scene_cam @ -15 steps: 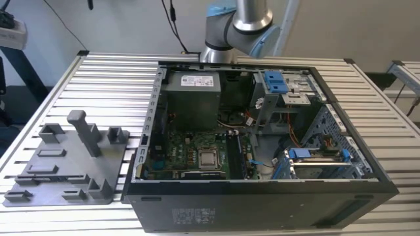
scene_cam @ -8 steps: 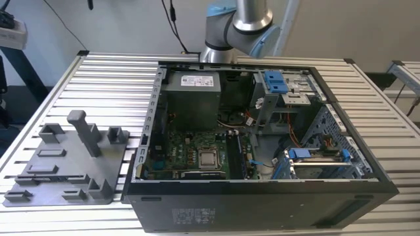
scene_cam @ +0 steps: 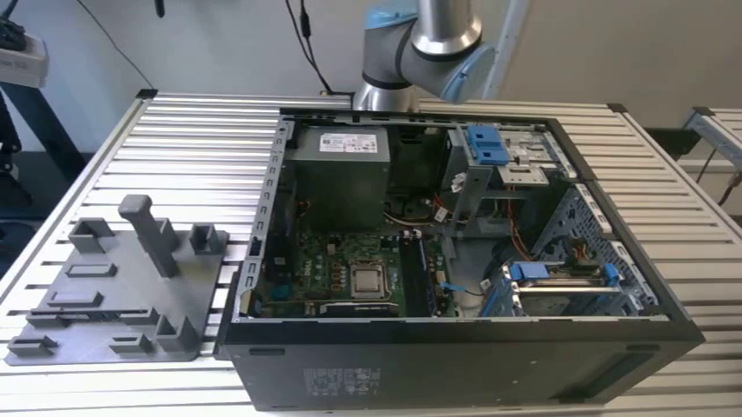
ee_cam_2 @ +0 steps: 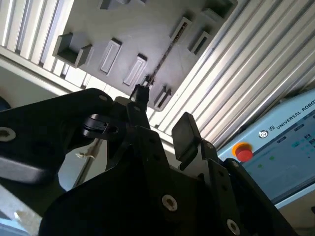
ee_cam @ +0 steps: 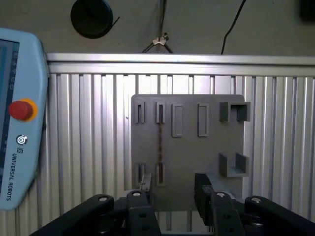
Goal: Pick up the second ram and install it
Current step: 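Pick up the second ram and move it above second insertion slot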
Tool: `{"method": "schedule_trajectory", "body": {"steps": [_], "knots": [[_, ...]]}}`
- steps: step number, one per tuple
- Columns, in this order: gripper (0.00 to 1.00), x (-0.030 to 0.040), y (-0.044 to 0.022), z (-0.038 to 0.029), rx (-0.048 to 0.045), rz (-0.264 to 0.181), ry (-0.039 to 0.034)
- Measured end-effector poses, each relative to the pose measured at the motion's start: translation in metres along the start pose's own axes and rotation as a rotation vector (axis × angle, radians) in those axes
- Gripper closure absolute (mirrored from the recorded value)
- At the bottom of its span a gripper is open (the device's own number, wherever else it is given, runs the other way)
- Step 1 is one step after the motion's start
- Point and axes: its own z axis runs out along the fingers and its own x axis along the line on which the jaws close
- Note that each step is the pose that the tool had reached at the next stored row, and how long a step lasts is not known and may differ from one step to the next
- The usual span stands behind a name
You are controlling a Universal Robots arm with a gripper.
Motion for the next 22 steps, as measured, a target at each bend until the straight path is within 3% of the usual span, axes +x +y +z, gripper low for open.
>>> {"method": "schedule_trajectory", "body": {"steps": [6,10,14,22], "knots": [[0.52,-0.0016,-0.0002,0.0043,-0.0002,-0.003,-0.0008],[0.52,-0.0020,0.0001,0.0081,-0.0010,-0.018,-0.0068],[0.52,-0.0019,-0.0002,0.0141,-0.0009,-0.019,-0.0071],[0.52,-0.0017,-0.0002,0.0197,-0.0010,-0.019,-0.0070]]}}
